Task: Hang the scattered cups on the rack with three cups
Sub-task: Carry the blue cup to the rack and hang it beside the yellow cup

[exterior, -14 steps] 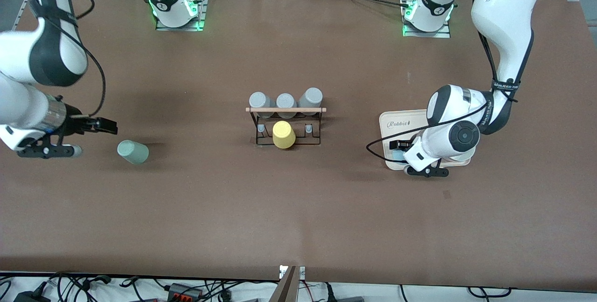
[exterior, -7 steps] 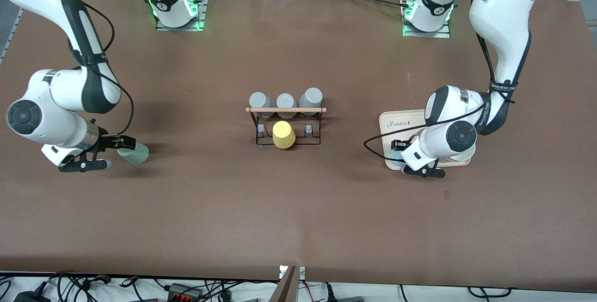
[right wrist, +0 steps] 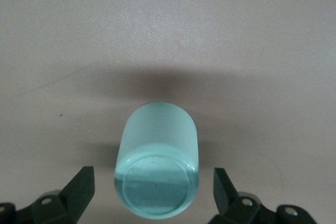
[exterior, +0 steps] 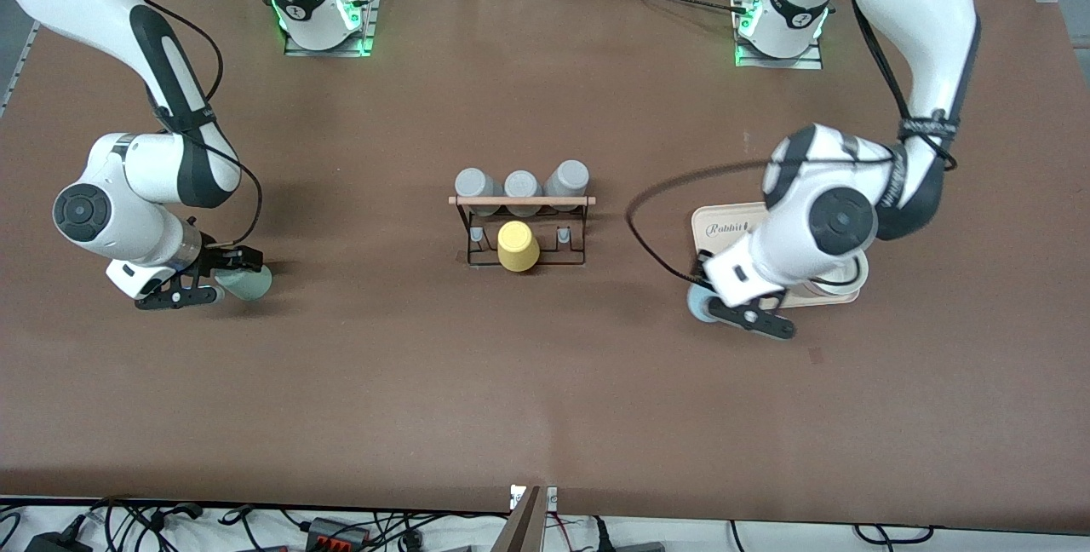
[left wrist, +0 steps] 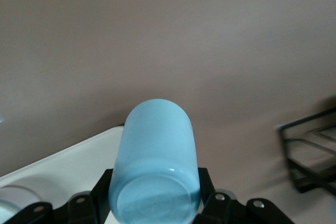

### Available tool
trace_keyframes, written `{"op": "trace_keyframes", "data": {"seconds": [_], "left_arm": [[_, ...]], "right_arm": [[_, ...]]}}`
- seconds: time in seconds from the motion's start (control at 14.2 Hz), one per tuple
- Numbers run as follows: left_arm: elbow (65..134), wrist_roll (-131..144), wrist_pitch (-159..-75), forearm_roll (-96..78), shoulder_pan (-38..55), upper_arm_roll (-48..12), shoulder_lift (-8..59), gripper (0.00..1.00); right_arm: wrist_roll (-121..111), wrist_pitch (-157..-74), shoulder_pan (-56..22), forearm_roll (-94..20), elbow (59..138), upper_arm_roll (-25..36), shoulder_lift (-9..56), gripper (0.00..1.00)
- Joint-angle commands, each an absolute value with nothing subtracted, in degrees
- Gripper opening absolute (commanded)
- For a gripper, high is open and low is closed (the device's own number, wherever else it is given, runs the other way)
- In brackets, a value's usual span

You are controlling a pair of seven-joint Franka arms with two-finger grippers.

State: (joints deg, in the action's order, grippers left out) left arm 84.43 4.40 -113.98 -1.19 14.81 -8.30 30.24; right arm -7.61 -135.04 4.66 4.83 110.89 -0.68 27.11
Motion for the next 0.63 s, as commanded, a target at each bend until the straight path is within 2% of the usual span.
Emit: {"op": "trace_keyframes", "data": {"seconds": [0.0,0.28,0.56], "left_arm": [[79.5,11.6,-112.1,-1.5,19.8,-8.3,30.9,0.00],[75.7,15.7,-110.8,-11.5,24.3,-8.6,31.2,0.00],[75.5,17.0,-110.4,-17.2,24.4,-8.5,32.2,0.00]], "right_arm": [[-8.9,-135.8,5.4,5.4,111.5,-1.2,26.5,0.89],[-9.1,-135.5,4.9,5.4,111.3,-1.2,26.5,0.51],[-9.5,-135.2,4.9,5.4,110.0,-1.4,26.0,0.35]]}}
